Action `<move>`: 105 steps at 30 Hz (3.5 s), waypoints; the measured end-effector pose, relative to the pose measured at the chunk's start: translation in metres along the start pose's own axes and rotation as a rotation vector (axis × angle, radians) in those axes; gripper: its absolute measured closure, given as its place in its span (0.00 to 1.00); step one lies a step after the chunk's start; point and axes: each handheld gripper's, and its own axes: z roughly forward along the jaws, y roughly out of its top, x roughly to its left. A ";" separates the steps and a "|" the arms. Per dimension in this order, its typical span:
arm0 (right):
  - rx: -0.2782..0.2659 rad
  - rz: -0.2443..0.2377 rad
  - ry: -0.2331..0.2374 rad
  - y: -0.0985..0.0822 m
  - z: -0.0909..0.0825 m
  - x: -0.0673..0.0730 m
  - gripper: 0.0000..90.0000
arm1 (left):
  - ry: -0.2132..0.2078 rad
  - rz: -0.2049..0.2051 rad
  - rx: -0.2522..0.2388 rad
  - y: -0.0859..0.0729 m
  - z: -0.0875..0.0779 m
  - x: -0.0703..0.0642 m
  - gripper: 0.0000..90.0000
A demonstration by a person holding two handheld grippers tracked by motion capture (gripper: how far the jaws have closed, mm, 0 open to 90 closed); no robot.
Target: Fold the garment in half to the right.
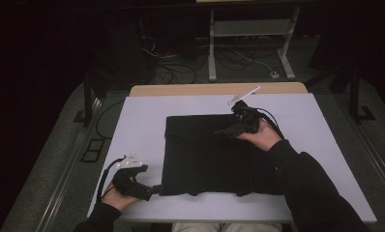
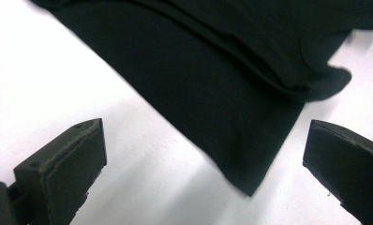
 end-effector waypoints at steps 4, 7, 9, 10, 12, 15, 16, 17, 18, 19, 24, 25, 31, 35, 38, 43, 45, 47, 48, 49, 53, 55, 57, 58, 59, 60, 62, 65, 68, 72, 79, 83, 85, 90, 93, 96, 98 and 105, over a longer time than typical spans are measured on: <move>0.009 0.003 0.000 0.004 0.009 -0.004 0.00 | -0.021 0.016 0.026 0.000 0.006 -0.003 0.00; 0.008 0.005 0.001 0.007 0.014 -0.005 0.00 | -0.027 0.027 0.043 -0.001 0.009 -0.004 0.00; 0.009 0.000 0.003 0.010 0.017 -0.006 0.00 | -0.030 0.028 0.044 -0.001 0.010 -0.005 0.00; 0.007 -0.001 0.003 0.011 0.019 -0.006 0.00 | -0.031 0.031 0.046 0.000 0.010 -0.005 0.00; 0.009 -0.011 0.002 0.015 0.022 -0.006 0.00 | -0.035 0.031 0.049 0.000 0.011 -0.005 0.00; 0.011 -0.008 -0.005 0.021 0.028 -0.004 0.00 | -0.039 0.042 0.057 0.000 0.012 -0.006 0.00; 0.009 -0.005 -0.003 0.022 0.029 -0.004 0.00 | -0.044 0.045 0.059 0.000 0.013 -0.006 0.00; 0.008 -0.007 -0.001 0.024 0.032 -0.004 0.00 | -0.046 0.045 0.061 0.000 0.013 -0.006 0.00; 0.010 -0.008 -0.001 0.025 0.034 -0.004 0.00 | -0.045 0.053 0.069 0.000 0.014 -0.006 0.00; 0.013 -0.008 -0.002 0.026 0.036 -0.004 0.00 | -0.045 0.056 0.071 0.000 0.014 -0.006 0.00; 0.019 -0.014 -0.001 0.033 0.045 -0.002 0.00 | -0.057 0.042 0.070 0.000 0.018 -0.008 0.00; 0.019 -0.015 0.001 0.034 0.047 -0.001 0.00 | -0.058 0.045 0.071 0.000 0.019 -0.008 0.00; 0.019 -0.021 0.002 0.041 0.060 0.000 0.00 | -0.072 0.082 0.108 0.001 0.022 -0.008 0.00; 0.019 -0.018 0.008 0.045 0.069 0.000 0.00 | -0.083 0.090 0.111 0.001 0.023 -0.007 0.00; 0.016 -0.016 0.011 0.047 0.076 0.000 0.00 | -0.091 0.097 0.117 0.001 0.024 -0.008 0.00; 0.013 -0.019 0.007 0.049 0.089 -0.001 0.00 | -0.099 0.098 0.115 0.002 0.027 -0.010 0.00; 0.019 -0.015 0.008 0.051 0.093 -0.002 0.00 | -0.100 0.105 0.118 0.002 0.027 -0.010 0.00; 0.020 -0.016 0.006 0.053 0.098 -0.002 0.00 | -0.101 0.108 0.121 0.002 0.027 -0.010 0.00; 0.018 -0.016 0.003 0.055 0.100 -0.002 0.00 | -0.106 0.100 0.123 0.003 0.028 -0.010 0.00; 0.021 -0.016 0.004 0.056 0.102 -0.003 0.00 | -0.109 0.098 0.123 0.003 0.028 -0.010 0.00; 0.003 -0.017 -0.001 0.060 0.109 -0.004 0.00 | -0.112 0.099 0.125 0.003 0.028 -0.012 0.00; 0.003 -0.017 -0.002 0.062 0.113 -0.004 0.00 | -0.110 0.104 0.126 0.003 0.028 -0.012 0.00; 0.008 -0.017 -0.005 0.064 0.117 -0.005 0.00 | -0.108 0.106 0.127 0.003 0.028 -0.012 0.00; 0.010 -0.016 -0.005 0.066 0.119 -0.005 0.00 | -0.108 0.106 0.127 0.003 0.029 -0.012 0.00; 0.012 -0.016 -0.005 0.067 0.120 -0.005 0.00 | -0.108 0.106 0.127 0.003 0.029 -0.012 0.00; 0.011 -0.018 -0.008 0.069 0.122 -0.005 0.00 | -0.107 0.110 0.126 0.003 0.029 -0.012 0.00; 0.008 -0.017 -0.007 0.072 0.125 -0.004 0.00 | -0.104 0.111 0.124 0.003 0.029 -0.013 0.00; 0.012 -0.023 -0.010 0.076 0.129 -0.003 0.00 | -0.101 0.113 0.125 0.003 0.029 -0.014 0.00; 0.012 -0.029 -0.009 0.081 0.134 -0.002 0.00 | -0.092 0.125 0.121 0.003 0.029 -0.014 0.02; 0.008 -0.029 -0.008 0.085 0.144 0.000 0.00 | -0.087 0.144 0.119 0.003 0.030 -0.016 0.05; 0.025 -0.030 -0.011 0.092 0.162 0.000 0.00 | -0.066 0.165 0.111 0.003 0.030 -0.018 0.12; 0.018 -0.025 -0.016 0.098 0.170 0.001 0.00 | -0.050 0.185 0.116 0.003 0.029 -0.018 0.17; 0.018 -0.029 -0.020 0.100 0.173 0.002 0.00 | -0.037 0.187 0.110 0.003 0.029 -0.019 0.21; 0.022 -0.028 -0.026 0.106 0.182 0.003 0.00 | -0.008 0.192 0.083 0.003 0.031 -0.021 0.28; 0.020 -0.020 -0.030 0.108 0.186 0.001 0.00 | 0.008 0.211 0.080 0.003 0.033 -0.021 0.33; 0.021 -0.011 -0.038 0.108 0.191 -0.001 0.00 | 0.009 0.215 0.072 0.004 0.034 -0.022 0.38; 0.026 -0.006 -0.042 0.109 0.194 -0.003 0.00 | 0.009 0.223 0.072 0.005 0.034 -0.022 0.42; 0.019 0.017 -0.041 0.110 0.199 -0.009 0.04 | 0.017 0.230 0.078 0.010 0.036 -0.024 0.57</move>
